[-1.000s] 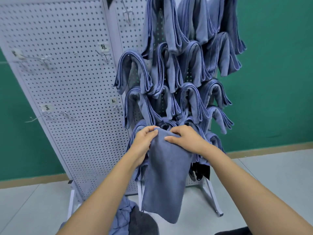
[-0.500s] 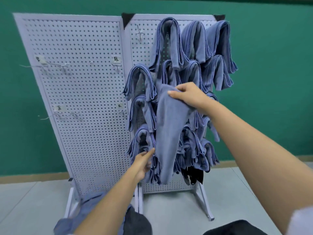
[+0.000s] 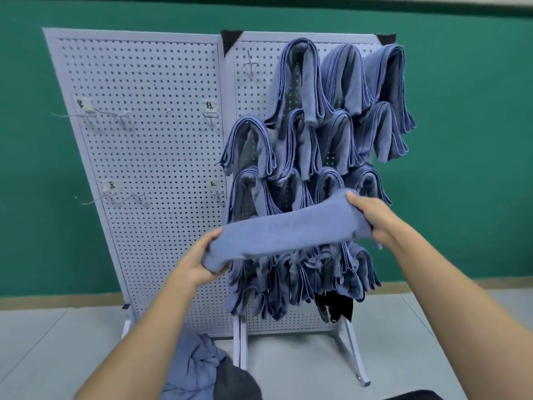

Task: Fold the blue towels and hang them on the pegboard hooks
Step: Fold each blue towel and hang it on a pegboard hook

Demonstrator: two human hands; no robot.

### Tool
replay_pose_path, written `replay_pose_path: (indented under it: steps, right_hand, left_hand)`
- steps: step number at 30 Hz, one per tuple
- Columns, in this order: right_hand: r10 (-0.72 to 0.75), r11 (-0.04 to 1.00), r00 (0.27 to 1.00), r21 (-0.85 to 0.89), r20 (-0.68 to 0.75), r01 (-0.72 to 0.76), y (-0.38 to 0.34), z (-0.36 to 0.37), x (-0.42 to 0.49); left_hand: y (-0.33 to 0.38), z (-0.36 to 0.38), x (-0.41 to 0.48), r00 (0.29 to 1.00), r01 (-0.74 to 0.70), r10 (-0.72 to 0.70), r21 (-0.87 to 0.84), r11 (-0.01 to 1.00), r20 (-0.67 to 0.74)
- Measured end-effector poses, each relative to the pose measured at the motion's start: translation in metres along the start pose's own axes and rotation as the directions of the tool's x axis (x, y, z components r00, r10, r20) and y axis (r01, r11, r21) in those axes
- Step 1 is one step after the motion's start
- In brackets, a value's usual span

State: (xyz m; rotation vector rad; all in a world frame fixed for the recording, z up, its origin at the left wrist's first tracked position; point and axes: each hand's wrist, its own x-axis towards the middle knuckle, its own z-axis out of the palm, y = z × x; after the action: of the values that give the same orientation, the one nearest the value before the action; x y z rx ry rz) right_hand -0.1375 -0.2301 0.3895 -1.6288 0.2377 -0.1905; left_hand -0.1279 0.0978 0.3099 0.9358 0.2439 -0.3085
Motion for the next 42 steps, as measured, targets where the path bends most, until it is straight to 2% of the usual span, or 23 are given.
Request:
replay_pose_path:
  steps: [2,4,8,12,15,19,24,28,34,38,42]
  right_hand:
    - [0.131,0.99,0.987,0.046,0.092,-0.135,0.02,0.002,0.001]
    - [0.186,0.974,0.962,0.095,0.198,-0.207,0.036,0.007,0.004]
    - [0.177,0.95,0.903,0.172,0.391,-0.261,0.05,0.019,0.006]
    - [0.184,0.967,0.814,0.048,0.55,-0.251,0.052,0.03,0.003]
    - [0.203,0.972,0.803,-0.017,0.56,-0.234,0.054,0.037,0.004]
    - [0.201,0.979,0.818,-0.081,0.539,-0.187,0.056,0.042,0.005]
    - [0.207,0.971,0.856,-0.209,0.474,-0.119,0.062,0.044,0.009]
    - [0.151,0.988,0.837,-0.085,0.526,-0.125,0.062,0.045,0.011]
    - [-0.112,0.99,0.828,0.134,0.549,0.045,0.043,0.043,0.013]
    - [-0.125,0.986,0.866,0.154,0.484,0.057,0.058,0.035,0.022]
    - [-0.111,0.98,0.888,0.197,0.447,0.023,0.056,0.044,0.014]
  left_hand:
    - [0.019,-0.012,-0.003,0.999,-0.019,0.021,0.069,0.997,-0.025]
    - [0.036,-0.024,-0.006,0.998,-0.042,0.049,0.173,0.984,-0.035]
    - [0.059,-0.05,-0.011,0.99,-0.095,0.128,0.375,0.922,-0.063]
    - [0.076,-0.075,-0.016,0.983,-0.106,0.158,0.416,0.903,-0.091]
    - [0.081,-0.089,-0.02,0.984,-0.101,0.156,0.441,0.892,-0.089]
    - [0.084,-0.1,-0.024,0.98,-0.132,0.193,0.544,0.828,-0.056]
    - [0.08,-0.105,-0.024,0.984,-0.159,0.174,0.533,0.831,0.023]
    - [0.083,-0.107,-0.021,0.97,-0.215,0.24,0.553,0.805,0.028]
    - [0.104,-0.096,-0.027,0.886,-0.443,0.456,0.44,0.781,0.082]
    - [0.104,-0.092,-0.027,0.862,-0.476,0.502,0.453,0.754,0.072]
    - [0.099,-0.087,-0.026,0.862,-0.488,0.499,0.409,0.771,0.088]
